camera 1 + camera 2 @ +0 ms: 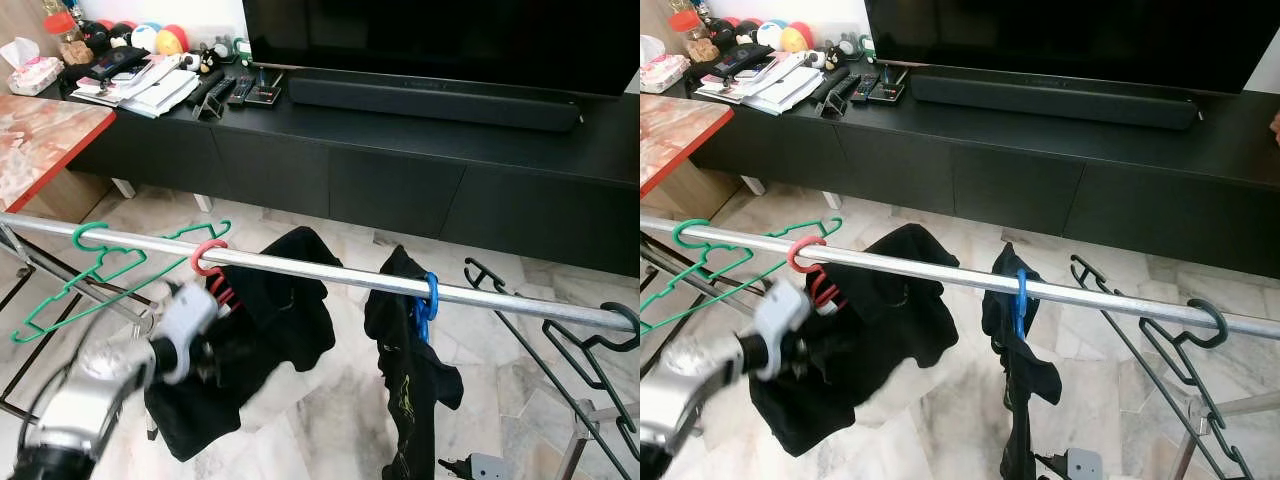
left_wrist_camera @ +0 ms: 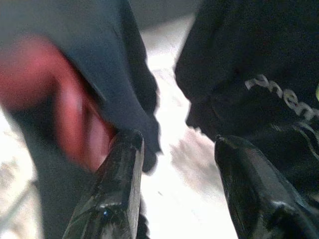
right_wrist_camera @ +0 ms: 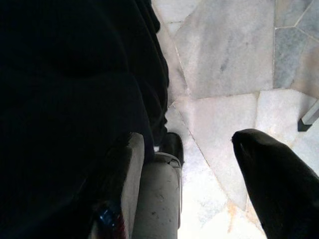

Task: Hang hanger

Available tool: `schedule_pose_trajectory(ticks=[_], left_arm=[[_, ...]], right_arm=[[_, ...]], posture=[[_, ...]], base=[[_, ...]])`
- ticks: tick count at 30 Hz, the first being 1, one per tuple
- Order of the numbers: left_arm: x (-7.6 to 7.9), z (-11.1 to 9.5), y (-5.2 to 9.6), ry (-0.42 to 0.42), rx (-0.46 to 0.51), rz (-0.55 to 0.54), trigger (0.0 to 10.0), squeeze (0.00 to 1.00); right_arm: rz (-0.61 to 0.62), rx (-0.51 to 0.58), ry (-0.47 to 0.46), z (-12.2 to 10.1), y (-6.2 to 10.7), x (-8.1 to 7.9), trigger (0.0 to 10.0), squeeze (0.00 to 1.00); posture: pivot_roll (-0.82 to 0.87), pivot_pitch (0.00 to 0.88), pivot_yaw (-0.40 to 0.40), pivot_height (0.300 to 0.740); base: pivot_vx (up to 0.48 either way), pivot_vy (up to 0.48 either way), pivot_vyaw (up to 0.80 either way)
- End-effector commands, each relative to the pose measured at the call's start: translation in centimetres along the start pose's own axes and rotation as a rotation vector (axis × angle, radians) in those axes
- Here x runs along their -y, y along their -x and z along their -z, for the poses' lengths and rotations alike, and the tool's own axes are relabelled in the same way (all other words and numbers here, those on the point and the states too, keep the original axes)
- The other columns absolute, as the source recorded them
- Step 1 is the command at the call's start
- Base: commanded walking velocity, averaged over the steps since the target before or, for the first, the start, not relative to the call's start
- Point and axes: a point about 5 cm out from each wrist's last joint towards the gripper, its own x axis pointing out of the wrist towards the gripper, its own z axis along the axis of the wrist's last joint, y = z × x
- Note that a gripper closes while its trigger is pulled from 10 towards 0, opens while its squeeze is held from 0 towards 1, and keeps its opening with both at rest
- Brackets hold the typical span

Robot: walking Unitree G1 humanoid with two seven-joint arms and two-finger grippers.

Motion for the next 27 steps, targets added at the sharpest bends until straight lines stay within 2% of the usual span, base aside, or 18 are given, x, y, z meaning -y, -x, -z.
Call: schedule_pose_trajectory(ticks=[1, 3, 6, 13, 18, 27], left_arm=[[-0.1, 0.1, 0.4, 0.005, 0.003, -0.014, 10.0, 0.00], [-0.3, -1.1, 1.0, -0.008, 0.028, -0.011, 10.0, 0.00], [-0.5, -1.5, 1.2, -0.016, 0.036, -0.017, 10.0, 0.00], [-1.1, -1.6, 1.7, -0.023, 0.037, -0.046, 10.0, 0.00], [-1.3, -0.9, 1.9, -0.034, 0.005, -0.069, 10.0, 0.00], [-2.1, -1.2, 2.5, -0.037, 0.019, -0.118, 10.0, 0.00]], right_arm=[[0.003, -0.030, -0.015, 1.1, 0.2, 0.0, 10.0, 0.00], [0.002, -0.029, -0.016, 1.1, 0.3, 0.0, 10.0, 0.00], [0.001, -0.029, -0.016, 1.0, 0.2, 0.0, 10.0, 0.00], [-0.001, -0.029, -0.016, 1.0, 0.2, 0.0, 10.0, 0.00], [-0.002, -0.030, -0.016, 1.0, 0.2, -0.1, 10.0, 0.00], [-0.002, -0.030, -0.012, 1.0, 0.2, 0.0, 10.0, 0.00]], posture=[[0.03, 0.208, 0.064, 0.740], [0.03, 0.209, 0.064, 0.740], [0.03, 0.210, 0.063, 0.740], [0.03, 0.210, 0.065, 0.740], [0.03, 0.212, 0.064, 0.740], [0.03, 0.213, 0.061, 0.740]], base=[[0.000, 0.000, 0.00], [0.000, 0.000, 0.00], [0.000, 0.000, 0.00], [0.000, 0.000, 0.00], [0.000, 0.000, 0.00], [0.000, 0.000, 0.00]])
